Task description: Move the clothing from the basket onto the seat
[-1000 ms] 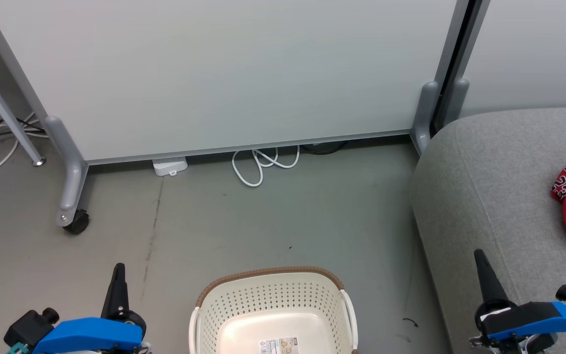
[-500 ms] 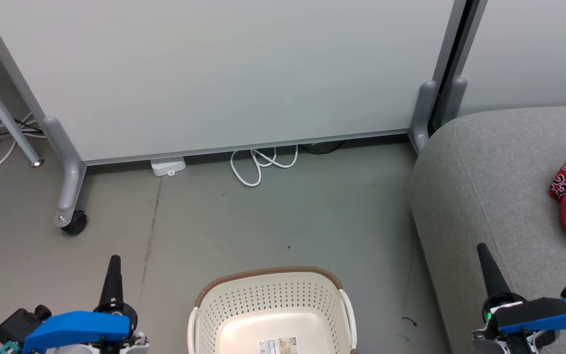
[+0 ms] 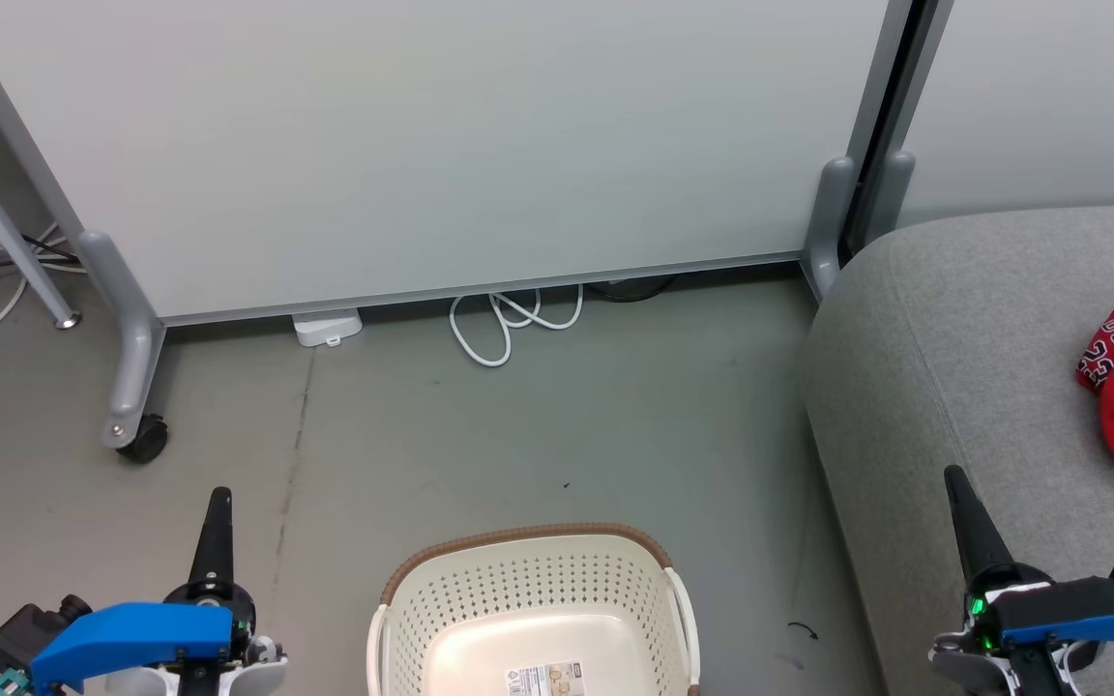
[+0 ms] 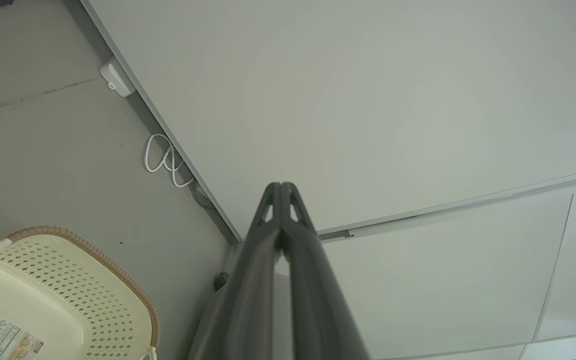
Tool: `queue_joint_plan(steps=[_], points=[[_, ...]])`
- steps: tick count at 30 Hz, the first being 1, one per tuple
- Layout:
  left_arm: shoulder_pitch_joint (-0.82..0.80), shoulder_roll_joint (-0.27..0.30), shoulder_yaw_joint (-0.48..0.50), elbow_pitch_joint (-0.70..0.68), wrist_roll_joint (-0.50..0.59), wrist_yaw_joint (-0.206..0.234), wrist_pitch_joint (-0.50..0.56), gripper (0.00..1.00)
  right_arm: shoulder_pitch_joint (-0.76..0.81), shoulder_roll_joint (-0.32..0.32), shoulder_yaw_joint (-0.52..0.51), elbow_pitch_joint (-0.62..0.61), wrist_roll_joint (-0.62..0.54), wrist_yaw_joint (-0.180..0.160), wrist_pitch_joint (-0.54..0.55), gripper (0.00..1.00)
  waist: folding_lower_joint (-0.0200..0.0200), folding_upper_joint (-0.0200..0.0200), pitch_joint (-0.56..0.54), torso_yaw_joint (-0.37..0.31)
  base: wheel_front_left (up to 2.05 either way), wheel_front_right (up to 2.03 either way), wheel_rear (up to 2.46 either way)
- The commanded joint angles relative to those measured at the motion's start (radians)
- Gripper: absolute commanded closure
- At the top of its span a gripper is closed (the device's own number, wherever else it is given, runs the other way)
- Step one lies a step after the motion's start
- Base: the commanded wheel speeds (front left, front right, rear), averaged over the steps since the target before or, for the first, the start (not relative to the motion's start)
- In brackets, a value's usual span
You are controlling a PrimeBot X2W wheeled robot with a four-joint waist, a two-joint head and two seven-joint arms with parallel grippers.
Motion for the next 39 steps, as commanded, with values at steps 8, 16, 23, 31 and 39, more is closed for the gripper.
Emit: queue_joint_plan(steps=[8,16,23,31,39], points=[[-0.027,0.0,0.015,-0.02,-0.077,-0.003,0.022,1.0,-0.022,-0.007,-0.006,-0.018,0.081,0.001,0.016,1.0,0.0,0.0,0.001,-0.003,0.0,0.0,0.0],[-0.032,-0.002,0.025,-0.028,-0.137,-0.003,0.039,1.0,-0.025,-0.008,-0.009,-0.024,0.145,0.001,0.028,1.0,0.0,0.0,0.001,-0.006,0.0,0.0,0.0],[-0.036,-0.004,0.033,-0.035,-0.187,-0.003,0.052,1.0,-0.026,-0.008,-0.012,-0.03,0.197,0.001,0.038,1.0,0.0,0.0,0.002,-0.008,0.0,0.0,0.0],[-0.041,-0.006,0.041,-0.042,-0.241,-0.003,0.068,1.0,-0.026,-0.008,-0.015,-0.035,0.255,0.001,0.05,1.0,0.0,0.0,0.003,-0.011,0.0,0.0,0.0],[-0.043,-0.008,0.047,-0.049,-0.291,-0.003,0.082,1.0,-0.028,-0.008,-0.017,-0.04,0.309,0.001,0.058,1.0,-0.0001,0.0,0.003,-0.014,0.0,0.0,0.0]])
